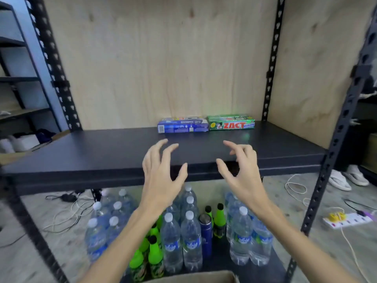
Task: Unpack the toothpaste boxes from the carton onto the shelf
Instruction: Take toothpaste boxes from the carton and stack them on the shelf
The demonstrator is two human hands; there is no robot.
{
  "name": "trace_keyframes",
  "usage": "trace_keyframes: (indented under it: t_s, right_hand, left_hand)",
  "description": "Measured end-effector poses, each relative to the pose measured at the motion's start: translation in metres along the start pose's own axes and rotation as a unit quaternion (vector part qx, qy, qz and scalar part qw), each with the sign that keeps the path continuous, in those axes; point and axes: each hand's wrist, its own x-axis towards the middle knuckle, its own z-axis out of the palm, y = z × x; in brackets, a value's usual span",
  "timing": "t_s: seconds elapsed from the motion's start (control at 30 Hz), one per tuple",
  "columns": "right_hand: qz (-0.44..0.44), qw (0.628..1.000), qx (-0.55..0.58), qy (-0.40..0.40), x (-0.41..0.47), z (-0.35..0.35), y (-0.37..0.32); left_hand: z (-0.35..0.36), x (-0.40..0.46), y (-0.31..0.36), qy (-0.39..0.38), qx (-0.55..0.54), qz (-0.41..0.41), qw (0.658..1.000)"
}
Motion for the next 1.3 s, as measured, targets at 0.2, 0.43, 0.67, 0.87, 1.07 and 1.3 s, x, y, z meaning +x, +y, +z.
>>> trace_keyframes:
  t_s: [0.2,0.43,0.67,0.87,1.07,1.3]
  right_hand:
    - [0.048,0.995,0.059,-0.059,-0.143,0.061,-0.012]
    - [0.161,0.966,0.025,-0.201,-0.291,0.113,0.034]
    - [0.279,0.891,-0.019,-0.358,-0.381,0.130,0.069]
    - [0.342,0.828,-0.069,-0.438,-0.429,0.143,0.085]
    - [0.309,0.771,-0.159,-0.533,-0.456,0.163,0.090]
    - [0.255,0.775,-0.190,-0.547,-0.469,0.171,0.095]
  left_hand:
    - [0.018,-0.160,-0.032,-0.029,-0.035,-0.062,0.997]
    - [0.037,-0.300,-0.089,-0.196,0.002,-0.212,0.958]
    - [0.055,-0.387,-0.112,-0.265,0.012,-0.413,0.871]
    - [0.060,-0.438,-0.129,-0.359,0.126,-0.493,0.783]
    - [0.051,-0.470,-0.151,-0.514,0.172,-0.331,0.773]
    - [0.045,-0.474,-0.194,-0.689,0.146,-0.164,0.691]
